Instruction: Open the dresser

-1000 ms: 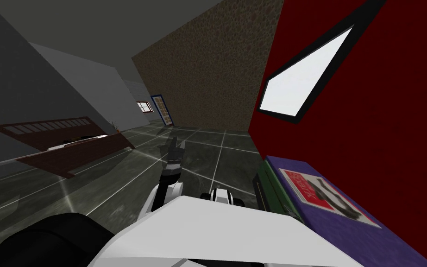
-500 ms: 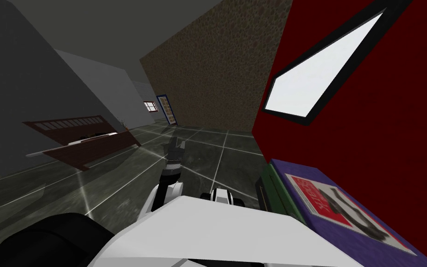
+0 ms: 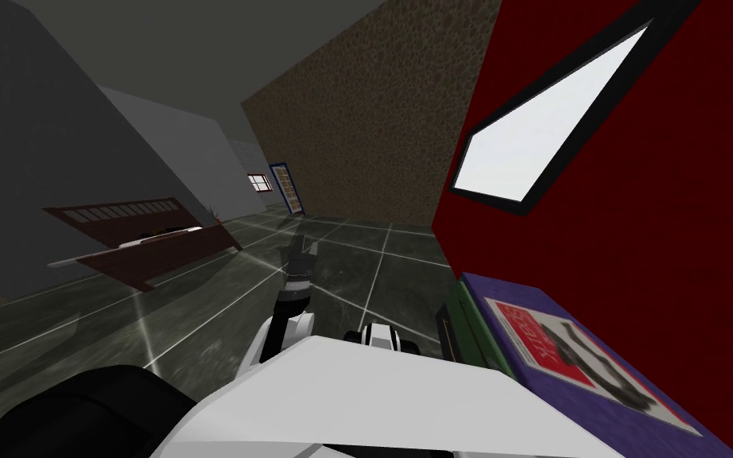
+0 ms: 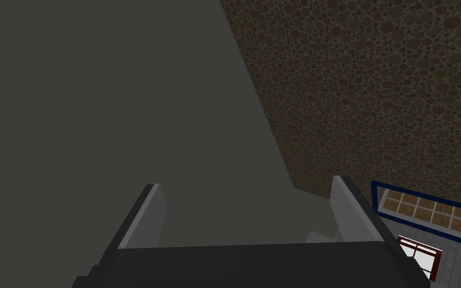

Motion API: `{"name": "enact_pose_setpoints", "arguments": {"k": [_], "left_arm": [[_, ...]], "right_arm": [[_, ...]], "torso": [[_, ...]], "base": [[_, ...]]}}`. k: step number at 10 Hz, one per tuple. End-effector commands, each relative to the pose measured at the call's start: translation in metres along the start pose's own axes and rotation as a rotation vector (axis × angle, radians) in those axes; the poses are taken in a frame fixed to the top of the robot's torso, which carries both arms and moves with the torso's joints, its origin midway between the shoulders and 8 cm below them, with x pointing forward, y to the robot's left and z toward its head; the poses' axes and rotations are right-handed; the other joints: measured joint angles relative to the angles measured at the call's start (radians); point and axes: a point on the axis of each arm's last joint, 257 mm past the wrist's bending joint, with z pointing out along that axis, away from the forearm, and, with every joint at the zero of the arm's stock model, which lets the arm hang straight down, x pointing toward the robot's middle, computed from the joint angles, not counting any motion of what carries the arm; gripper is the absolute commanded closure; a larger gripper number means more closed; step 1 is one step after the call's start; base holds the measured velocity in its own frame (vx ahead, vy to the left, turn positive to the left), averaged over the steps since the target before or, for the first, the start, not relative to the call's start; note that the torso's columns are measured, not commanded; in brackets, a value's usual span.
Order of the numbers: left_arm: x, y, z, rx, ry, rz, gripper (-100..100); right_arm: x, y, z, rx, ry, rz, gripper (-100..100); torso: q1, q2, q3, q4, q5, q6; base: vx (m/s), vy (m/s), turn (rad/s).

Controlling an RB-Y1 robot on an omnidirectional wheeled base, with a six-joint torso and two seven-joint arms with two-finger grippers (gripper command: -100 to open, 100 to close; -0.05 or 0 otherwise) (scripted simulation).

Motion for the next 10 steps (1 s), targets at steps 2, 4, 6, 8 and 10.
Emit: {"name": "enact_pose_setpoints", "arguments": {"k": [2, 4, 6, 8, 10], "left_arm": [[0.0, 0.0, 0.0, 0.0, 0.0, 0.0, 0], [0.0, 0.0, 0.0, 0.0, 0.0, 0.0, 0], [0.0, 0.0, 0.0, 0.0, 0.0, 0.0, 0], [0.0, 0.0, 0.0, 0.0, 0.0, 0.0, 0], [0.0, 0.0, 0.0, 0.0, 0.0, 0.0, 0]], "right_arm": [[0.023, -0.003, -0.016, -0.001, 0.004, -0.001, 100], [0.011, -0.006, -0.011, 0.007, -0.001, -0.001, 100], [0.006, -0.005, -0.008, 0.006, 0.0, 0.0, 100], [0.005, -0.005, -0.009, 0.008, 0.0, 0.0, 100], [0.0, -0.003, -0.008, 0.005, -0.001, 0.001, 100]], "torso": [[0.003, 0.002, -0.001, -0.003, 0.0, 0.004], [0.004, 0.005, 0.0, 0.0, 0.002, 0.002], [0.006, 0.0, 0.0, 0.0, -0.001, -0.001], [0.0, -0.001, -0.001, 0.0, -0.002, -0.001], [-0.003, 0.001, 0.0, 0.0, -0.002, -0.001]], "base": [[0.02, 0.063, 0.003], [0.017, 0.058, -0.005], [0.04, 0.17, -0.002], [0.027, 0.128, -0.001], [0.029, 0.126, -0.004]]}}
